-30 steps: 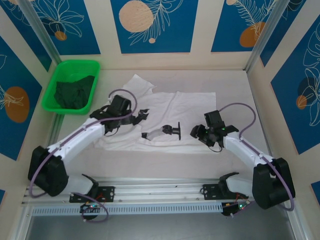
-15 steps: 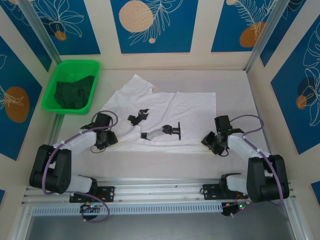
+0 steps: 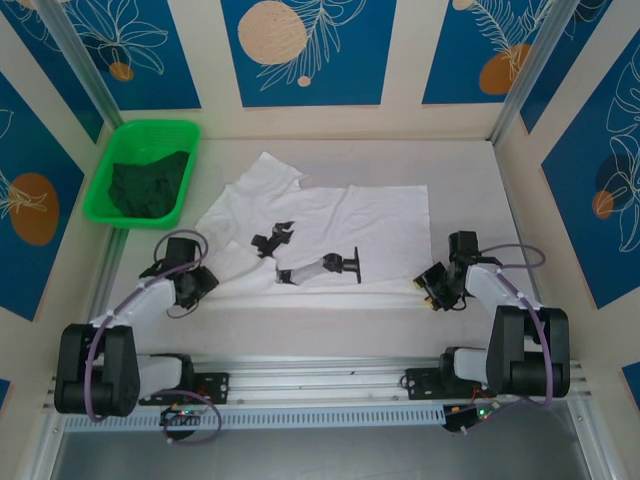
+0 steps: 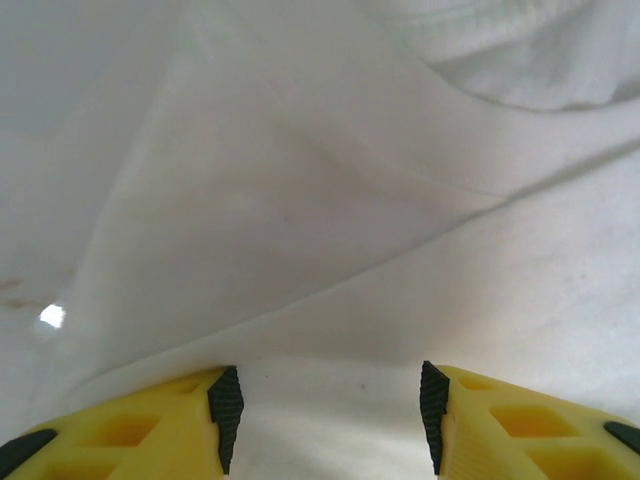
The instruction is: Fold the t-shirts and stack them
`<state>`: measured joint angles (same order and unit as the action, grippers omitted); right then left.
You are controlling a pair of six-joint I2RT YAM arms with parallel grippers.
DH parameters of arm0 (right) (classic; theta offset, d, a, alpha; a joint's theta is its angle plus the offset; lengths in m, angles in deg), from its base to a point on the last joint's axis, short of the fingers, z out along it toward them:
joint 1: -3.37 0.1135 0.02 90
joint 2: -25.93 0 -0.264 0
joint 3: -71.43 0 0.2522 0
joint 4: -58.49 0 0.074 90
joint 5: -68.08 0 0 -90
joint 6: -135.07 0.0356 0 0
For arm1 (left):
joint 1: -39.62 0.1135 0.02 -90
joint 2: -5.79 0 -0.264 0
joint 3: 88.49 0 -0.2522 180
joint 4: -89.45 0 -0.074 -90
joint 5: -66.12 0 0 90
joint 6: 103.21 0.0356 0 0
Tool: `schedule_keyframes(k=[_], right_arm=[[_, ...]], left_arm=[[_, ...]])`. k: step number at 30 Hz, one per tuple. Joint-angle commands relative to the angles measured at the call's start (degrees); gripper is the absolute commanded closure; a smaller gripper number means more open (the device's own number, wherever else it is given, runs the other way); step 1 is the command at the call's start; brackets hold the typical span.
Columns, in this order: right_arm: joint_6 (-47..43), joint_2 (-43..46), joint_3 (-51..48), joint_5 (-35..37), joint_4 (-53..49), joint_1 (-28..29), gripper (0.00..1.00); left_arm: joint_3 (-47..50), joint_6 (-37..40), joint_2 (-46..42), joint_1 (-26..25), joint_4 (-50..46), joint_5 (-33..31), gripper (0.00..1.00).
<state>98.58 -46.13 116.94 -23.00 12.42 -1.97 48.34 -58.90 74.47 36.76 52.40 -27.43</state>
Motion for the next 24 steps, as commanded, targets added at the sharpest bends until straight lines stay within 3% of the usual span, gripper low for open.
schedule_keyframes(k=[1,11,19,24], right_arm=[[2.3,2.5,-3.1,4.4,-6.1,-2.2,0.55],[0.9,10.1,-5.9,1.6,-9.3,-8.7,0.51],[0.4,19.9,-4.4,-1.7,-8.7,-10.3,0.42],[-2.2,25.0,-2.5,-4.6,-3.5,-8.2,0.37]], left_arm=[[2.6,-2.4,-3.9,1.4,-5.6,-4.2,0.46],[6.1,-4.7,-15.3,1.4,-9.8,-3.5,0.44],[-1.8,-1.2,-22.0,1.4,-14.3,0.1,0.32],[-8.4,0.1,-19.2,0.9,-12.0,3.9,0.25]])
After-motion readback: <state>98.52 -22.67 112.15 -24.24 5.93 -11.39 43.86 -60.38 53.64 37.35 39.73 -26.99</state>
